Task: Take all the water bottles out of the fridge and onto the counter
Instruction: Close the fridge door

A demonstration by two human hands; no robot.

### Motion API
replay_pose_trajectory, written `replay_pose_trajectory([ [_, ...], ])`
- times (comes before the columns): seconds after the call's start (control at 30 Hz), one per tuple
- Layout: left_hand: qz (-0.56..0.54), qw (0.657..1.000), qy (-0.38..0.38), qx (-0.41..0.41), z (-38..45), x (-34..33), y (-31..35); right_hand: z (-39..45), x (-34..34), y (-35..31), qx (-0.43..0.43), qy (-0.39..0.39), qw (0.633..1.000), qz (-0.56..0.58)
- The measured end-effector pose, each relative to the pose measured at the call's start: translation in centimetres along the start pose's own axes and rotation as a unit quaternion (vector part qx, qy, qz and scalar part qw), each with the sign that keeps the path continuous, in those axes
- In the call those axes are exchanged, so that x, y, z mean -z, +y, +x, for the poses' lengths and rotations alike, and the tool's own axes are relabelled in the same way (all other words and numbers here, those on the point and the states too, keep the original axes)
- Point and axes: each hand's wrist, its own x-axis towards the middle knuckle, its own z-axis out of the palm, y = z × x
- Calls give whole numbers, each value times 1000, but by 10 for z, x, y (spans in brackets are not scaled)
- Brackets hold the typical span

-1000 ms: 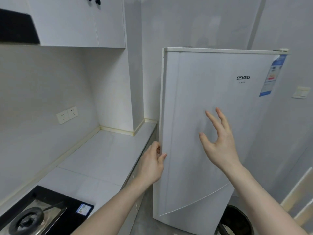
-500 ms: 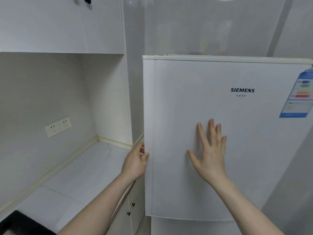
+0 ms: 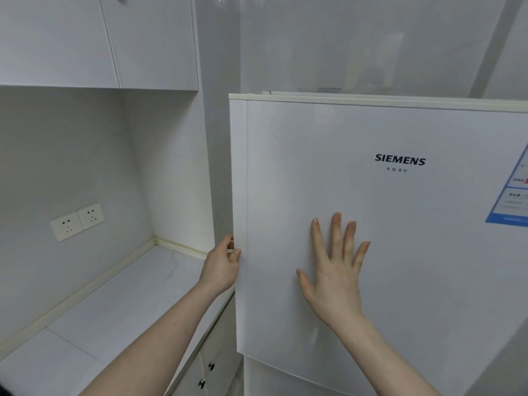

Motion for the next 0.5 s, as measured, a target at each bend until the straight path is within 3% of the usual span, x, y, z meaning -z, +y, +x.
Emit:
replay_pose_trajectory([
  [0.3, 108, 993, 53, 10, 30, -25, 14, 17, -16, 10, 8, -8, 1000, -9],
  [0.5, 166, 985, 39, 4, 33, -25, 13, 21, -23, 12, 8, 1, 1000, -13],
])
